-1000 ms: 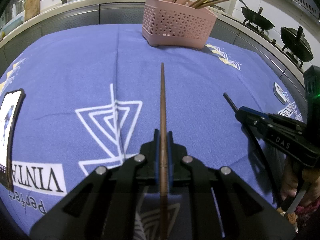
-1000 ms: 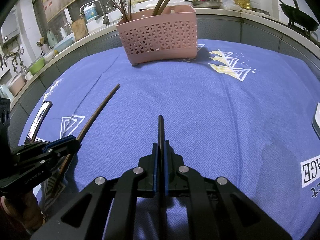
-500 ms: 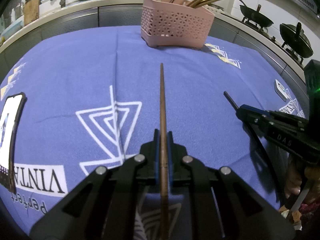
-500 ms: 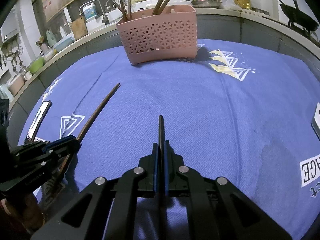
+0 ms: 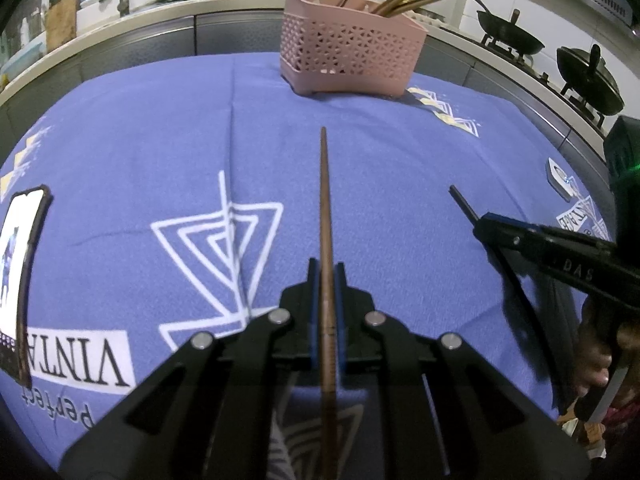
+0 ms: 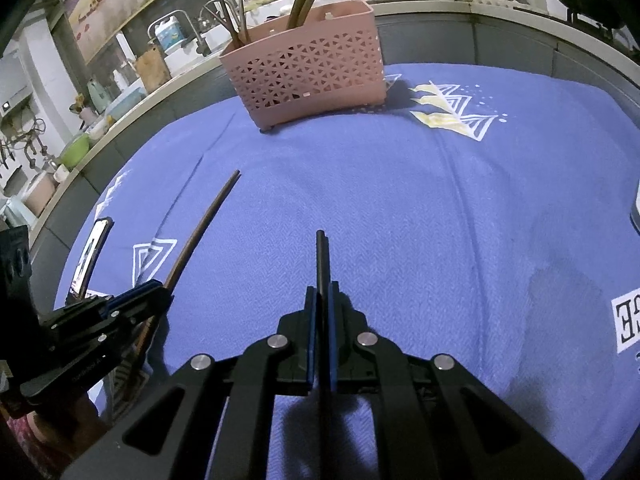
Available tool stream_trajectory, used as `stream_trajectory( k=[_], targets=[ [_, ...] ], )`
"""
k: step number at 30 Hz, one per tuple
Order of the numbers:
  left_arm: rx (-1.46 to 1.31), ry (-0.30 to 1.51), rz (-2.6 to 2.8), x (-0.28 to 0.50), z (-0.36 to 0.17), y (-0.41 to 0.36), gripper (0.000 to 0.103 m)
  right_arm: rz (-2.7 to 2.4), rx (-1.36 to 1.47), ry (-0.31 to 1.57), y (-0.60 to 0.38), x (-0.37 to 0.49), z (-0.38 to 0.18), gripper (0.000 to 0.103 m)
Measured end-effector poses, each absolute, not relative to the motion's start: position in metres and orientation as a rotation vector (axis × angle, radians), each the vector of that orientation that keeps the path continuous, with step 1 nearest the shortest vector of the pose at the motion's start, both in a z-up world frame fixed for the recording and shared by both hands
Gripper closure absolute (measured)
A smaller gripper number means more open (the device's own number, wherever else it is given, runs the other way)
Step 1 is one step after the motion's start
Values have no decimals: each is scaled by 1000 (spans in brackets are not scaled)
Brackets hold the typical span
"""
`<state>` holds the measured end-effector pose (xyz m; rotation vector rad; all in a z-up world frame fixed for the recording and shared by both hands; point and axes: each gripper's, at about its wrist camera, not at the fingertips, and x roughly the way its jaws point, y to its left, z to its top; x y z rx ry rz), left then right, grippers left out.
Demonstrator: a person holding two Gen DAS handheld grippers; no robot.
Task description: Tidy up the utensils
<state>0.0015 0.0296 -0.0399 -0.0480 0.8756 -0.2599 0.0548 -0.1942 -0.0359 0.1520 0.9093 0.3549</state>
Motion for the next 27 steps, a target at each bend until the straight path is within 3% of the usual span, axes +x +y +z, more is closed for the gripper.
stream_trajectory(
  k=[27],
  targets=[
    [-134,957,-289,-9,-38,45,96,411,283,809,-202,46,-5,98]
  ],
)
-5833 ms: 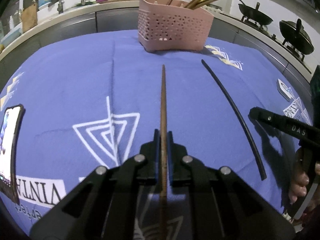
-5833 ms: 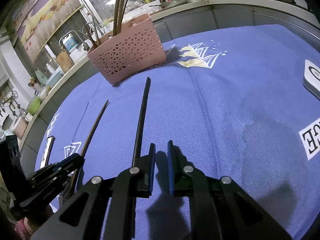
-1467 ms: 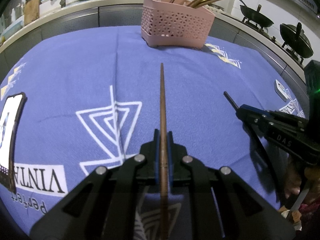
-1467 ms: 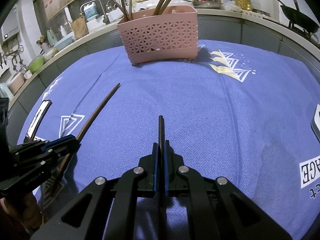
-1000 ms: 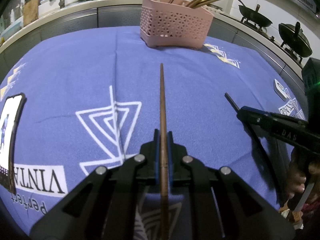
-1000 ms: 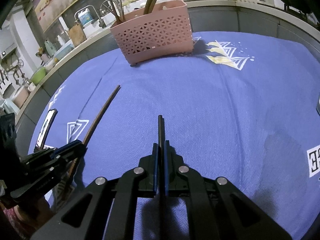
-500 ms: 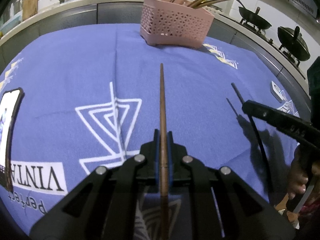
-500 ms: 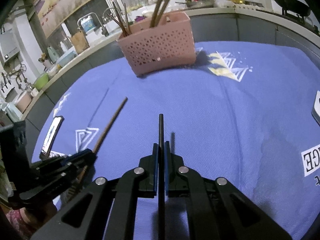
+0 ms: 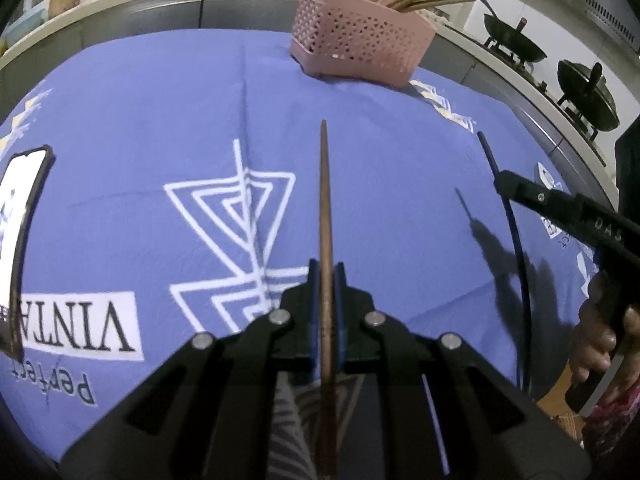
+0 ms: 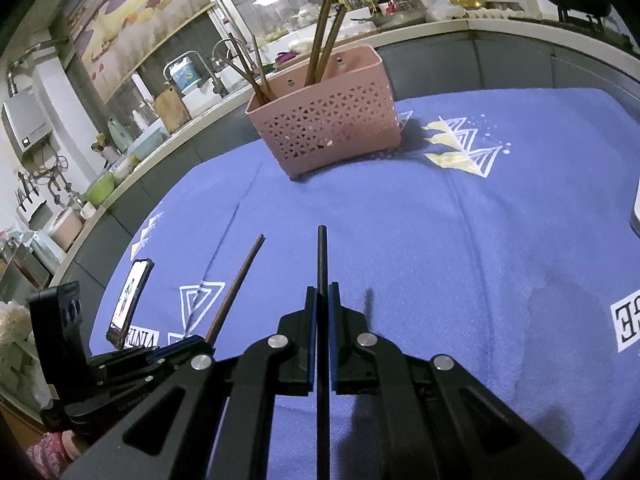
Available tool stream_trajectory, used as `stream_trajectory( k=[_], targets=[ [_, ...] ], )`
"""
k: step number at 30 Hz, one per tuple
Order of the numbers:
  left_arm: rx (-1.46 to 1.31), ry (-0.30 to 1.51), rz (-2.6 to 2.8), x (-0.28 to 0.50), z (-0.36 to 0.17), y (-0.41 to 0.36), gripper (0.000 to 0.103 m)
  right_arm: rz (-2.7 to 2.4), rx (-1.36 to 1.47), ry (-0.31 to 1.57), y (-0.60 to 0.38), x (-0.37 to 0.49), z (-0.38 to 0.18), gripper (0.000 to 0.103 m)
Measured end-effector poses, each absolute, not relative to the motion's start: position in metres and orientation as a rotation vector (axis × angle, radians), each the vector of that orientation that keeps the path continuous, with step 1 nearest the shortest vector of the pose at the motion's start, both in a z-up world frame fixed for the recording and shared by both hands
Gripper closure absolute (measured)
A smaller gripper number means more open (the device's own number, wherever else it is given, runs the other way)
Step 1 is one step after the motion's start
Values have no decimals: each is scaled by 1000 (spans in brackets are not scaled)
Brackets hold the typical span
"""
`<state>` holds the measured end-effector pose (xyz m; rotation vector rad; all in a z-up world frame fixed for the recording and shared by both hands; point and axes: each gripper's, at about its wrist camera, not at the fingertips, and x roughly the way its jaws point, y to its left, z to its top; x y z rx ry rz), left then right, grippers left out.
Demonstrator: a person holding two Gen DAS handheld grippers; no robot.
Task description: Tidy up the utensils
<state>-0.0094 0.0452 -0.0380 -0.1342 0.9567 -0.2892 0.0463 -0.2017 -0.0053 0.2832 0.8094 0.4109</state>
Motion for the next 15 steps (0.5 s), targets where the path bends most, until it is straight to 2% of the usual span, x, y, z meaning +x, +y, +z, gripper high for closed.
stream_trajectory(
  k=[2,4,5,15],
  targets=[
    [-124,977,-285,-1,-36,45,94,412,288,816,-201,47,-7,98],
    [-104,985,-263,10,-33,45,83,411,289,818,-201,47,-8,98],
    [-92,983,-257,16,-31,44,81,410,290,819,-201,47,-8,98],
    [50,999,-270,63,-23,10,79,398,314,831,-209,52,-10,98]
  ],
)
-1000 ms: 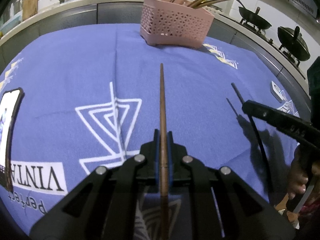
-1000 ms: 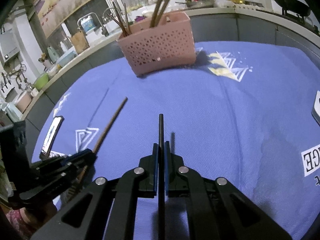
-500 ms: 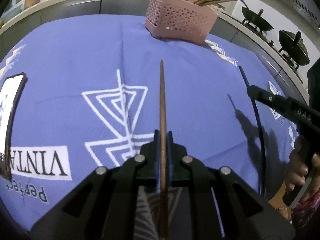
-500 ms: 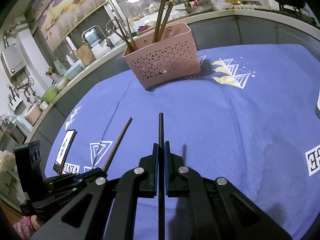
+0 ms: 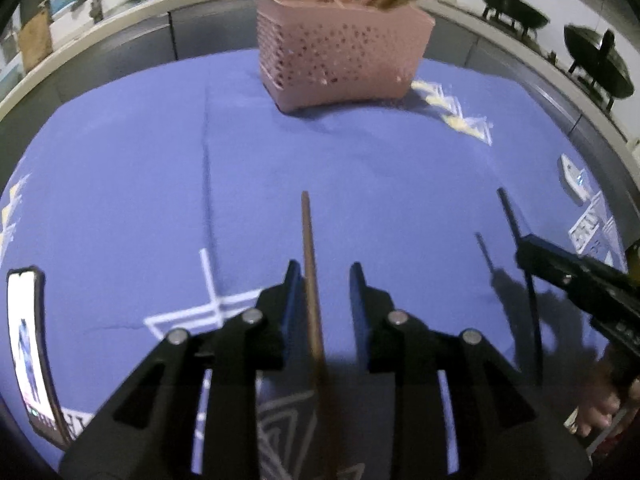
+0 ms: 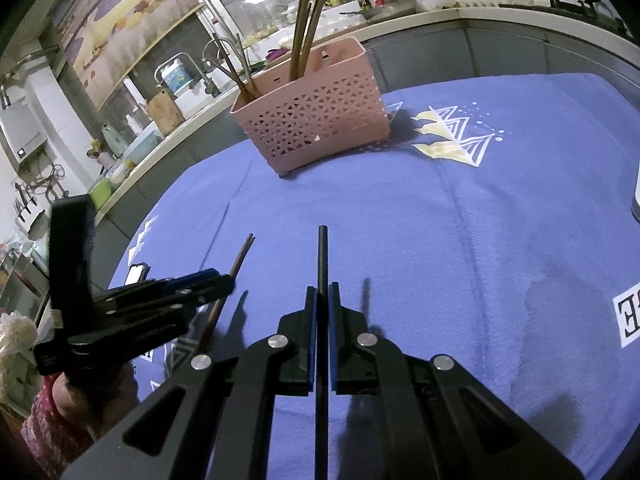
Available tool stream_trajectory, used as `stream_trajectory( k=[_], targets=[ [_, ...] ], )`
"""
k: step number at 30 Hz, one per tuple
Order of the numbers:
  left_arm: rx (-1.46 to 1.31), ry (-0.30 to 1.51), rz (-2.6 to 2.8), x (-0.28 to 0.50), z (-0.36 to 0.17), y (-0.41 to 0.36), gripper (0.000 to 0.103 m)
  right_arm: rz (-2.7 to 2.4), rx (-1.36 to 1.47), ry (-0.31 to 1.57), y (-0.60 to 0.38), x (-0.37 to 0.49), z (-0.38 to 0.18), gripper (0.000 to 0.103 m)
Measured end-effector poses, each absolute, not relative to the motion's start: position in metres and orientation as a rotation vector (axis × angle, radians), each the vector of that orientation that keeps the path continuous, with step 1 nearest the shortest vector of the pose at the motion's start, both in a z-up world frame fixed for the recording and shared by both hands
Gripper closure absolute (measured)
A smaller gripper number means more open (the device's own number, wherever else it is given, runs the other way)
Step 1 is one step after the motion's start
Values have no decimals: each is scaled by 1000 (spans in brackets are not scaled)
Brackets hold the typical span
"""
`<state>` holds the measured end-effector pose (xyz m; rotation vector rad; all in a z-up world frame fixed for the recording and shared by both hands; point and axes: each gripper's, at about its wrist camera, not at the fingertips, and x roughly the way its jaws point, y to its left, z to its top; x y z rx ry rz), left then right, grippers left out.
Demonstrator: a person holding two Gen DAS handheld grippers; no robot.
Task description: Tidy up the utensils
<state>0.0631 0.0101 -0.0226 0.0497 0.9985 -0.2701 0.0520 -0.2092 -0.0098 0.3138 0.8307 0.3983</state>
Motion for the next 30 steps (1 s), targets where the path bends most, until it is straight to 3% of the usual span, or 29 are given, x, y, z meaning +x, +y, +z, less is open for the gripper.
stream_trajectory(
  k=[4,6,30],
  targets=[
    [68,977,-259,62,-27,8,81,397,313,830,-210,52,-9,98],
    [70,964,-245,59,-28,11,97,398,315,833,-209,53,-10,98],
    [-103,963,-301,29,-34,48,97,421,293,855,-185,48,-7,98]
  ],
)
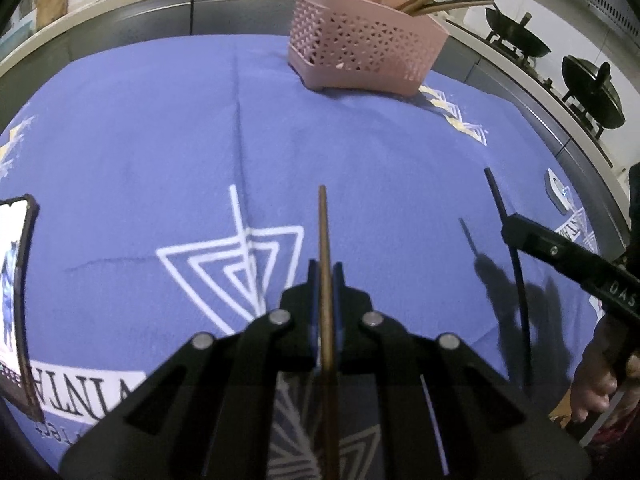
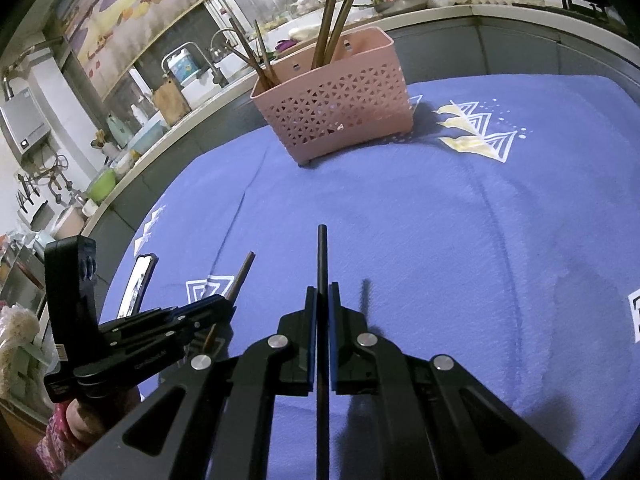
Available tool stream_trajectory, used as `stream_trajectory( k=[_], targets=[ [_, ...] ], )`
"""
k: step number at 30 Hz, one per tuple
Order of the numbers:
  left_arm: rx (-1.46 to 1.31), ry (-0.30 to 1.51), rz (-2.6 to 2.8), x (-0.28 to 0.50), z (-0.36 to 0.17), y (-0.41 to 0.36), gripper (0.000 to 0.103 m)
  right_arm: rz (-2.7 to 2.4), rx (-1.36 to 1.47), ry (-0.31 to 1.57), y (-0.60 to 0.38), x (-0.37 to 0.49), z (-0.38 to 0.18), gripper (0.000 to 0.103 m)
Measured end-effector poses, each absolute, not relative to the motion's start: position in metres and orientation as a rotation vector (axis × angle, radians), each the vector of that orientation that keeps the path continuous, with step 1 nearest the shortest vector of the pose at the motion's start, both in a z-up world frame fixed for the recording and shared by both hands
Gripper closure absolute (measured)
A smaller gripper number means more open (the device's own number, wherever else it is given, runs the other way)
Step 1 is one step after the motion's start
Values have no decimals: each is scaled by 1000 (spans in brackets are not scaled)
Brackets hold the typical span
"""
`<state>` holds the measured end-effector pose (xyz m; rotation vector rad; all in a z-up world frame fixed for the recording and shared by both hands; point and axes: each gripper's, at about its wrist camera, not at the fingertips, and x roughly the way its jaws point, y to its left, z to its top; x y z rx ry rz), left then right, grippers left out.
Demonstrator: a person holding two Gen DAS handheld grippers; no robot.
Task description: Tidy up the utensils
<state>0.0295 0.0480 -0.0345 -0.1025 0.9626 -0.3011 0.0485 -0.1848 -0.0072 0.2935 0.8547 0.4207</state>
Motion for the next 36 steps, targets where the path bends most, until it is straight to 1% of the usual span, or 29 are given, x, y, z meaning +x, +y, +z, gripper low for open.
stream_trajectory(
  k=[24,36],
  targets=[
    [-136,942,-317,25,-37,52,97,417,269,887,-172,54,-15,98],
    [-150,933,-326,25,-38,55,96,368,170,915,-161,53,-23,97]
  ],
)
